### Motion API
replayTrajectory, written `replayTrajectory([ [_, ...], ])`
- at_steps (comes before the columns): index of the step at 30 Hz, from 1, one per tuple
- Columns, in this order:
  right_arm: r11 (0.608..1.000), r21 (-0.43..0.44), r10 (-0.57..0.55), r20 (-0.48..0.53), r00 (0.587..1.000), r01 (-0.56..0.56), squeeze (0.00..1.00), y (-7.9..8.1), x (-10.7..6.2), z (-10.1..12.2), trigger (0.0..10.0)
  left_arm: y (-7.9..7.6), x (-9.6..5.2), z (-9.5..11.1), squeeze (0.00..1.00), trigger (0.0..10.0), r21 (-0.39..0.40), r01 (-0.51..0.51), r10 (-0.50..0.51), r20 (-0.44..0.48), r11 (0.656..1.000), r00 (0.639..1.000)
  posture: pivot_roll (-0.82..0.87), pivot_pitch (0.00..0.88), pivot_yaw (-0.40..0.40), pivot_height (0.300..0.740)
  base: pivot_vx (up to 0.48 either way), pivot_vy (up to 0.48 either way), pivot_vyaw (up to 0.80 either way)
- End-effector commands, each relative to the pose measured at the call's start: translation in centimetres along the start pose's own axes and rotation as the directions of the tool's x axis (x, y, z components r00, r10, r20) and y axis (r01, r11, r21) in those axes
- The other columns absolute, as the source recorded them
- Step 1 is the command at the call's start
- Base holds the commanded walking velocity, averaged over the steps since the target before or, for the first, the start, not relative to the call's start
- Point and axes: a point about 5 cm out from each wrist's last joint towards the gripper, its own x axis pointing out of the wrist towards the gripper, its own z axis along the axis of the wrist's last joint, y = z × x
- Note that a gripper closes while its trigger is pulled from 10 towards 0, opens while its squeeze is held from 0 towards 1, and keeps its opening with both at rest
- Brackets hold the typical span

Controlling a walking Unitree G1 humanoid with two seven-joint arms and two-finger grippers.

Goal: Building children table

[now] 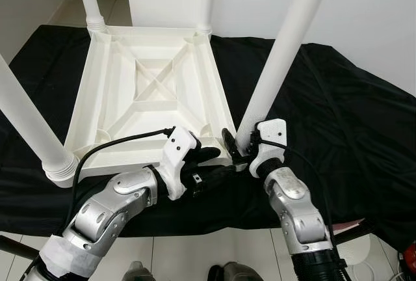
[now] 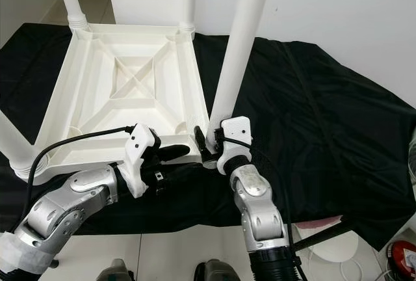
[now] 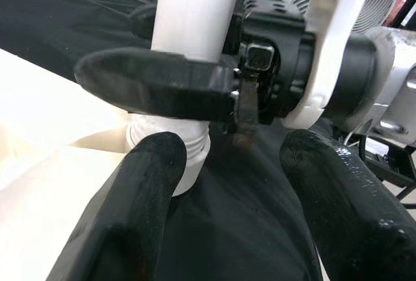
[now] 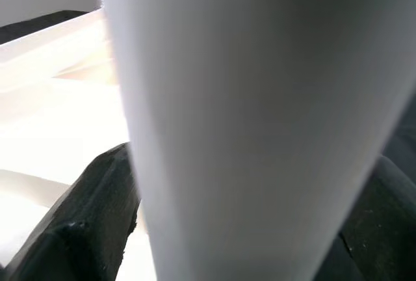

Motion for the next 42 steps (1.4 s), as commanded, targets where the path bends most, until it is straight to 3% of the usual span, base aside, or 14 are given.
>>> replayTrajectory([
  [1, 0.998, -0.009, 0.065, -0.004, 0.998, -0.065, 1.0, -0.4, -0.7, -0.1, 10.0, -0.8, 0.0, 0.1, 0.0, 10.0, 0.001, 0.108, -0.108, -0.001, 0.994, 0.994, 0.04, 0.033, -0.067, 0.74, 0.0, 0.0, 0.0],
  [2, 0.998, -0.009, 0.065, -0.004, 0.998, -0.065, 1.0, -0.4, -0.7, -0.1, 10.0, -0.8, 0.0, 0.1, 0.0, 10.0, 0.001, 0.108, -0.108, -0.001, 0.994, 0.994, 0.04, 0.033, -0.067, 0.74, 0.0, 0.0, 0.0],
  [3, 0.989, -0.029, 0.146, -0.009, 0.989, -0.146, 0.0, -0.9, -1.2, -0.2, 10.0, -0.8, 0.0, 0.1, 0.0, 10.0, 0.001, 0.107, -0.107, -0.002, 0.994, 0.994, 0.04, 0.032, -0.061, 0.74, 0.0, 0.0, 0.0],
  [5, 0.949, -0.071, 0.307, -0.02, 0.951, -0.308, 0.0, -2.1, -1.7, -0.1, 10.0, -0.7, 0.0, 0.1, 0.0, 10.0, 0.003, 0.111, -0.111, -0.004, 0.994, 0.994, 0.03, 0.026, -0.056, 0.74, 0.0, 0.0, 0.0],
  [14, 0.906, -0.101, 0.408, -0.05, 0.912, -0.411, 0.0, -3.4, -1.7, -0.1, 10.0, -0.6, 0.1, 0.2, 0.0, 10.0, 0.006, 0.117, -0.117, -0.004, 0.993, 0.993, 0.03, 0.022, -0.054, 0.74, 0.0, 0.0, 0.0],
  [19, 0.863, -0.097, 0.481, -0.141, 0.866, -0.495, 0.0, -5.1, 0.1, -1.6, 10.0, -0.5, 0.3, 0.4, 0.0, 10.0, 0.015, 0.119, -0.119, 0.001, 0.993, 0.993, 0.03, 0.013, -0.052, 0.74, 0.0, 0.0, 0.0],
  [20, 0.862, -0.092, 0.483, -0.151, 0.863, -0.499, 0.0, -5.3, 0.5, -1.8, 9.6, -0.4, 0.2, 0.4, 0.0, 10.0, 0.014, 0.118, -0.118, 0.002, 0.993, 0.993, 0.04, 0.012, -0.053, 0.74, 0.0, 0.0, 0.0],
  [21, 0.86, -0.082, 0.488, -0.157, 0.859, -0.504, 0.0, -5.3, 0.6, -2.0, 6.4, -0.5, 0.2, 0.4, 0.0, 10.0, 0.014, 0.117, -0.117, 0.002, 0.993, 0.993, 0.04, 0.011, -0.053, 0.74, 0.0, 0.0, 0.0],
  [26, 0.858, -0.074, 0.492, -0.161, 0.855, -0.508, 0.0, -5.3, 0.6, -2.1, 6.4, -0.5, 0.2, 0.4, 0.0, 10.0, 0.013, 0.117, -0.117, 0.003, 0.993, 0.993, 0.04, 0.011, -0.053, 0.74, 0.0, 0.0, 0.0],
  [28, 0.845, -0.053, 0.519, -0.155, 0.84, -0.532, 0.0, -5.4, 0.7, -2.3, 0.0, -0.4, 0.2, 0.4, 0.0, 10.0, 0.014, 0.113, -0.113, 0.002, 0.993, 0.994, 0.05, 0.012, -0.056, 0.74, 0.0, 0.0, 0.0],
  [39, 0.833, -0.029, 0.545, -0.137, 0.827, -0.553, 0.0, -4.9, 0.4, -3.1, 0.0, -0.5, 0.1, 0.3, 0.0, 10.0, 0.01, 0.111, -0.111, 0.0, 0.994, 0.994, 0.05, 0.002, -0.064, 0.74, 0.0, 0.0, 0.0],
  [40, 0.847, -0.028, 0.524, -0.135, 0.841, -0.532, 0.0, -4.7, 0.3, -3.1, 4.7, -0.5, 0.1, 0.4, 0.0, 10.0, -0.001, 0.109, -0.109, 0.002, 0.994, 0.994, 0.05, 0.033, -0.072, 0.74, 0.0, 0.0, 0.0],
  [41, 0.847, -0.028, 0.524, -0.135, 0.841, -0.532, 0.0, -4.7, 0.3, -3.1, 4.7, -0.5, 0.1, 0.4, 0.0, 10.0, -0.001, 0.109, -0.109, 0.002, 0.994, 0.994, 0.05, 0.033, -0.072, 0.74, 0.0, 0.0, 0.0],
  [42, 0.855, -0.012, 0.513, -0.127, 0.849, -0.519, 0.0, -4.3, 0.2, -3.1, 10.0, -0.5, 0.1, 0.4, 0.0, 10.0, -0.007, 0.115, -0.115, 0.003, 0.993, 0.993, 0.05, 0.02, -0.071, 0.74, 0.0, 0.0, 0.0],
])
